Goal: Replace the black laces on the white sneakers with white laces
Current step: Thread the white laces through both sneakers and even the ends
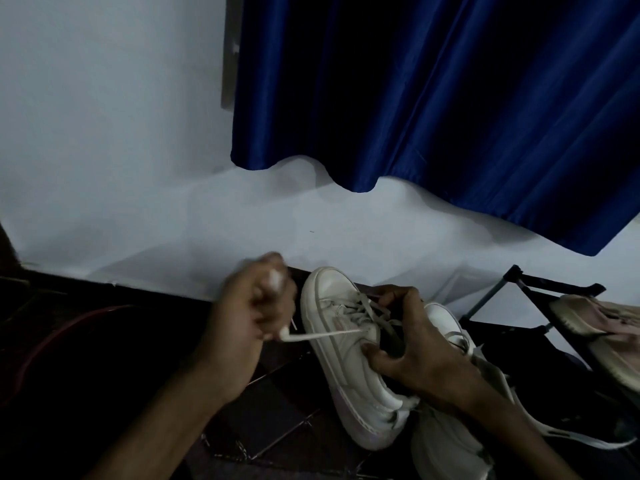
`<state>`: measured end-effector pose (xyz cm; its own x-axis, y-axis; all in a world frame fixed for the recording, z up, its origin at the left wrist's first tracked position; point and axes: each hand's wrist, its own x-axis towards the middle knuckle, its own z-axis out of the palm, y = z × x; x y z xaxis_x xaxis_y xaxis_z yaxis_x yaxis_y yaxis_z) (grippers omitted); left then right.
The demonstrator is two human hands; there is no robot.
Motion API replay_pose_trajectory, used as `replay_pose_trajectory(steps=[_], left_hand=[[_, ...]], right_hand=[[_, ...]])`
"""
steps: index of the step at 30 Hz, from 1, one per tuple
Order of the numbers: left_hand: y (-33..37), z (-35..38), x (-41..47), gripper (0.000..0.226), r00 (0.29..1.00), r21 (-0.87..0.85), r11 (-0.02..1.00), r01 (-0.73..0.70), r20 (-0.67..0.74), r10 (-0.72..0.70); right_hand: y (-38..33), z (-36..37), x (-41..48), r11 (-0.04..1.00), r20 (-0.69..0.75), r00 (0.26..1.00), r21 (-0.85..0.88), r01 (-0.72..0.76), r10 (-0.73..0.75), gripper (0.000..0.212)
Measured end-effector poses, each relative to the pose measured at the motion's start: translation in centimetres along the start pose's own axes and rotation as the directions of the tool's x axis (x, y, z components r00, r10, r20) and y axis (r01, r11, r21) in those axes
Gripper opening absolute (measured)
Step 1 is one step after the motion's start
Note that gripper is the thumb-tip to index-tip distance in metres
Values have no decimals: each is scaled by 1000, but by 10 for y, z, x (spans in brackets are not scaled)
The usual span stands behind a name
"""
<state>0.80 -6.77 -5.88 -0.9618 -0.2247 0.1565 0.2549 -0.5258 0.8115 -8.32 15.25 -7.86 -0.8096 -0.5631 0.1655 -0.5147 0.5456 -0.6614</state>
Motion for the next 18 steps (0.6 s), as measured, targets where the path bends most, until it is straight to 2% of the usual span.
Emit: replay_pose_trajectory(steps=[1,2,3,4,6,8,10,12,14,15,16,17,18], left_hand=[[-14,0,0,35,999,415,908,-54,29,46],[-30,0,-2,41,992,746,655,-122,96,76],[-44,2,-4,42,985,916,363,-174,153,85],[-52,4,-7,42,981,962,197,-186,173,85],[-59,7,-10,40,982,977,125,-173,162,96],[-64,9,-6,39,971,978,-25,-206,208,114],[-63,13,-2,33,960,960,-99,-260,268,79],[-58,14,-2,30,939,941,-63,-333,337,67],[-50,6,-2,26,913,916,80,-393,379,148],[-43,3,-3,23,908,905,159,-395,357,221],[-34,3,-6,21,911,878,311,-363,264,318],[-23,5,-9,20,903,769,541,-341,108,416],[-14,9,-11,21,878,573,742,-348,-79,473]], right_hand=[[0,0,0,1000,0,1000,4,-3,3,55],[0,0,0,1000,-1,1000,6,-6,6,56],[-1,0,0,1000,-2,1000,6,-1,2,57],[-1,1,1,1000,-1,1000,7,3,-3,57],[-1,2,1,1000,3,1000,10,10,-10,58],[0,2,1,1000,0,1000,-1,16,-16,57],[2,3,1,1000,-14,1000,-2,17,-17,55],[2,4,0,1000,-29,999,2,19,-19,56],[3,5,1,1000,-29,1000,-5,11,-11,57],[3,5,1,1000,-28,1000,-3,4,-4,58],[4,6,1,1000,-29,1000,4,-5,5,58],[5,6,1,1000,-29,999,11,-12,12,59],[5,5,1,1000,-31,999,13,-14,14,59]])
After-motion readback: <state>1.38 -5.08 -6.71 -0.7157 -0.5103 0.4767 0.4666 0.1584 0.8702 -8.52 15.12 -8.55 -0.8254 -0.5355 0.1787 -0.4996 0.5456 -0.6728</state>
